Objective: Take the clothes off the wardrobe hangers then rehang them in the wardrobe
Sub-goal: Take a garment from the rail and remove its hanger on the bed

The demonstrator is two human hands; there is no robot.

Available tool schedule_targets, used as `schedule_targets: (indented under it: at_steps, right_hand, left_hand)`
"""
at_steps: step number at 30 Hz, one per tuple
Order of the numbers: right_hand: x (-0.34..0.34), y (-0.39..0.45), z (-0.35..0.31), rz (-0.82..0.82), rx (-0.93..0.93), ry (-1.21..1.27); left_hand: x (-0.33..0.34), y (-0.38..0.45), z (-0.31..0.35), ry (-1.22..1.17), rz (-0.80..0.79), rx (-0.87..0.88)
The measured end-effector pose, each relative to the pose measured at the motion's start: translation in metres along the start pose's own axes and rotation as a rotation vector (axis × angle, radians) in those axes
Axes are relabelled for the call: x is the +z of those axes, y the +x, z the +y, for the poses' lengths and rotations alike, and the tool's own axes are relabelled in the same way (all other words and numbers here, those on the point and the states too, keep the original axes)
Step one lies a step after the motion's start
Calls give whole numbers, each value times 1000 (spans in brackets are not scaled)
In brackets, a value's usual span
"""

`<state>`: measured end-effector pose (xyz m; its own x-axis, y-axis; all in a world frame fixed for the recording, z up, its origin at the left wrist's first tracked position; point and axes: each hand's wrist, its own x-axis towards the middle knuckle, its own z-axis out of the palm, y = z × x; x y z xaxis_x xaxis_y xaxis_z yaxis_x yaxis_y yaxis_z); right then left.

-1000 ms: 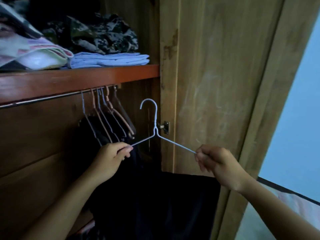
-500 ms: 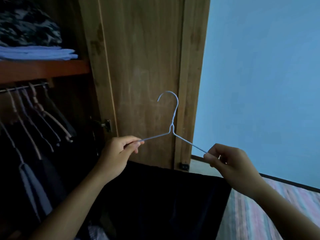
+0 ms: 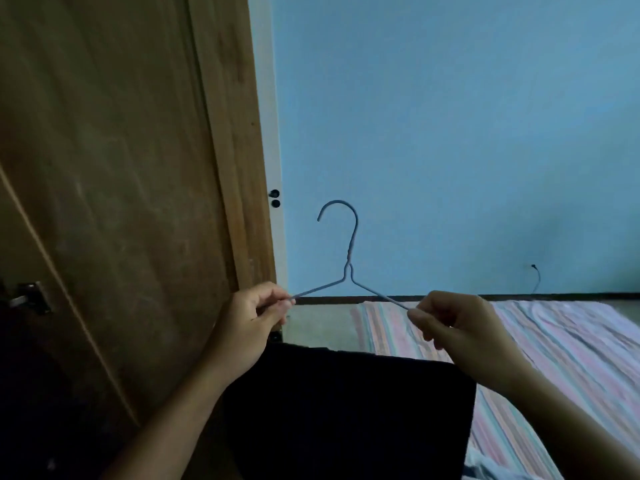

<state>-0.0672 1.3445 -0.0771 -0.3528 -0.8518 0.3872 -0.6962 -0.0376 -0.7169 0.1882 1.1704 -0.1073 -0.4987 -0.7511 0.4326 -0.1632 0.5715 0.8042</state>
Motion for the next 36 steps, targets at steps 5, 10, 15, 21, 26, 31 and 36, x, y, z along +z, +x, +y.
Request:
schedule_targets:
  at_steps: [5,10,15,21,26,31,36]
  right_hand:
    - [-13,-32,9,109,130,-42]
    - [-15,-67,4,214,236,-106]
    - [-12,-107,-4,321,340,-173]
    - [-7,-154,-2,443,481,-232]
    - [-10,-185,9,482,583,-242]
    - [-16,-216,42,486,682,-236]
    - [-22,-252,100,437,847,-231]
  left_hand:
    - [34,29,-7,-67,-143,53]
    - [60,42,-10,-77,-292,78]
    - [82,43,-6,-97,-465,109]
    - [121,38,-4,-134,-640,142]
    - [161,31,-2,-139,-743,174]
    - [218,21,-2,-102,-877,177]
    - [288,2,-9,-3,-994,139]
